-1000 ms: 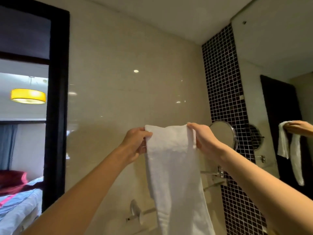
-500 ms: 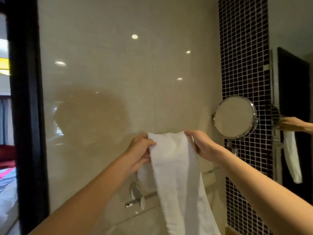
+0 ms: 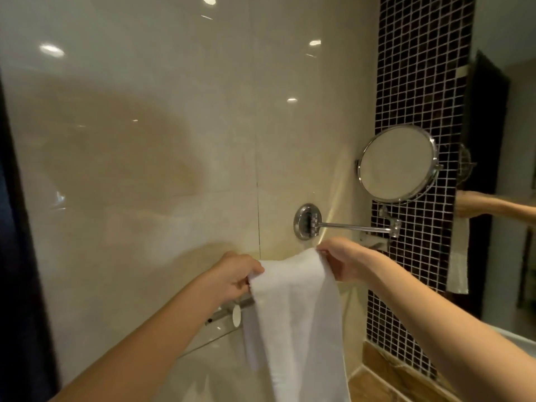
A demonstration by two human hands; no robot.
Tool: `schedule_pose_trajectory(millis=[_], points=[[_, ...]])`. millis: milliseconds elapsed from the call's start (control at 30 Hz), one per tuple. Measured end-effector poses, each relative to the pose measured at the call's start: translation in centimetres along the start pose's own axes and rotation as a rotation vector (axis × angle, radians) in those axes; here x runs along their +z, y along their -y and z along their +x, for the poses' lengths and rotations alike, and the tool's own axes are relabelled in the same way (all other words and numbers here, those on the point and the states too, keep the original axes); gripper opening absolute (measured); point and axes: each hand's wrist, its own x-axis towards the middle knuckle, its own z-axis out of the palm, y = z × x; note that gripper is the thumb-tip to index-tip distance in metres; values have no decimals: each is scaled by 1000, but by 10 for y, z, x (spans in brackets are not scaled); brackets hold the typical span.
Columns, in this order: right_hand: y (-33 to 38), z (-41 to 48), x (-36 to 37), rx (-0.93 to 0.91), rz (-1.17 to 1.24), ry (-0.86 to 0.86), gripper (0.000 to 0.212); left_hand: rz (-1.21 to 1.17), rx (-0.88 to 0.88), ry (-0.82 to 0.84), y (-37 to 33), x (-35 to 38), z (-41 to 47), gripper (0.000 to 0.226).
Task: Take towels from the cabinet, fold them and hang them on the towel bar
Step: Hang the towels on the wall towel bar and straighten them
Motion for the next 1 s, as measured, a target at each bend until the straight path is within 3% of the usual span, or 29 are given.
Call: schedule_pose_trajectory(millis=[167,300,433,500,600,667,767,1000], points=[[-6,9,-8,89,33,5,16,26,11,-1,1,4,3,43],[-3,10,0,95,-71,-43,18,263,32,-15,11,8,7,70],[2,-2,13,26,-185,-67,18,699,79,-115,18,8,4,87],[0,-1,15,-31,-200,-101,13,823,129,-116,21,9,1,84],[-9,9,21,-165,-256,-219,15,984,243,-111,30,10,1,58],[-17,18,24,-303,-454,-322,21,1024,299,-86,34,10,2,39],[-23,19,29,-488,-761,-423,7,1189,380,-73,39,10,4,24],[-38,14,34,-576,-989,-259,24,1453,463,-129,47,9,4,24]])
